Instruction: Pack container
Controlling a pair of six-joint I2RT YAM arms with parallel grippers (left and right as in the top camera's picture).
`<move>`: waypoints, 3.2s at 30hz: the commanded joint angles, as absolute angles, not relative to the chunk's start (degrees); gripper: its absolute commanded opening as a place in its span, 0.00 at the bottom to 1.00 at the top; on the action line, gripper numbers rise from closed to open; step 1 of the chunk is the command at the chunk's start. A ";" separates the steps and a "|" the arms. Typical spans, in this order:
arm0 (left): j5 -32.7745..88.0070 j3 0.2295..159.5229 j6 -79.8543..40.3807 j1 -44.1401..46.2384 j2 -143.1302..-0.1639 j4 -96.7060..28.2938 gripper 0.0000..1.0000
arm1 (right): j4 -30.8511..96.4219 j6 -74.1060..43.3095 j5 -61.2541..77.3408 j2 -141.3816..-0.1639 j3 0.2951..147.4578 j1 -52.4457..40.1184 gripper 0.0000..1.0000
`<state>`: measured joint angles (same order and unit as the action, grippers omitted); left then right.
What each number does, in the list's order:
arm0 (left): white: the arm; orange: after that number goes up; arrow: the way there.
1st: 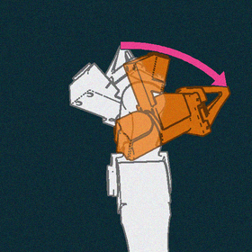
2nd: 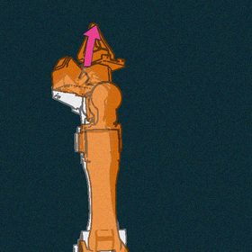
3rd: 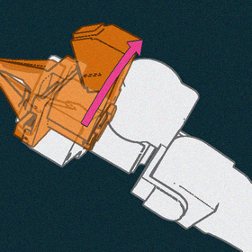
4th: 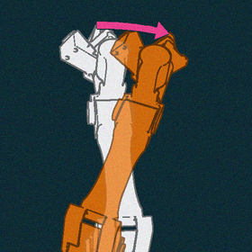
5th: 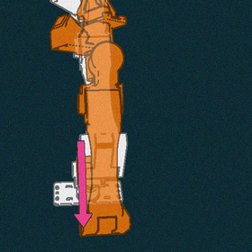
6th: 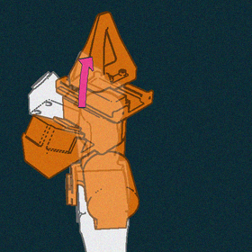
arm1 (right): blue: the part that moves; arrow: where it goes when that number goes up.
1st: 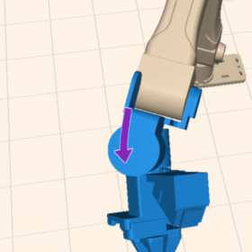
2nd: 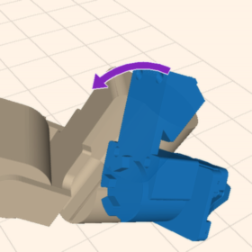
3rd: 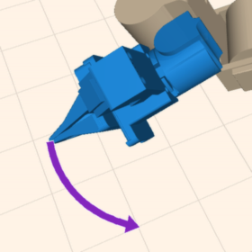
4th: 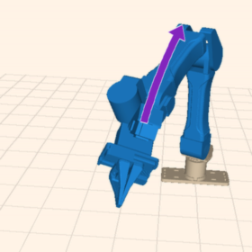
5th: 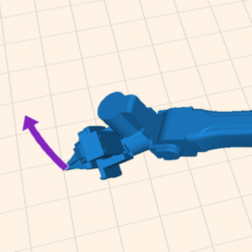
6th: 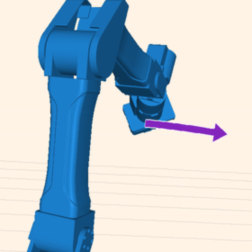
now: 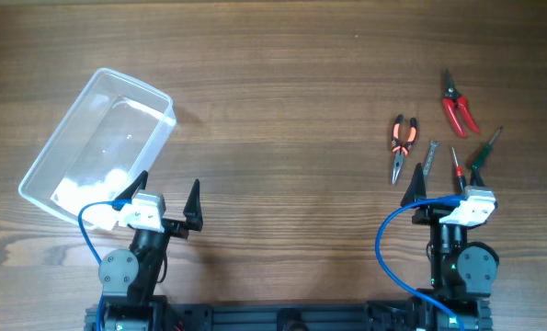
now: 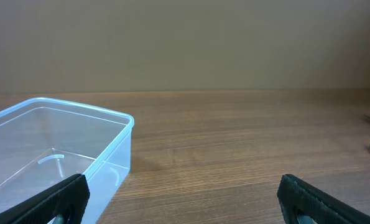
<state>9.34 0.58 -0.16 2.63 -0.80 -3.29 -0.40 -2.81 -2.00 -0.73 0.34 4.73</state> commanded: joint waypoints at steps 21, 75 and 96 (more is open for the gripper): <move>6.13 8.95 -18.06 2.79 -4.16 -9.15 1.00 | -2.07 -29.87 9.91 -2.28 1.83 4.34 1.00; -2.22 76.25 -25.89 -40.95 -100.31 -68.95 1.00 | 53.39 -1.67 8.32 -77.47 66.81 4.34 1.00; -0.71 66.22 -22.90 -33.06 -101.01 -56.36 0.72 | 53.52 -1.65 8.29 -77.47 66.81 4.34 1.00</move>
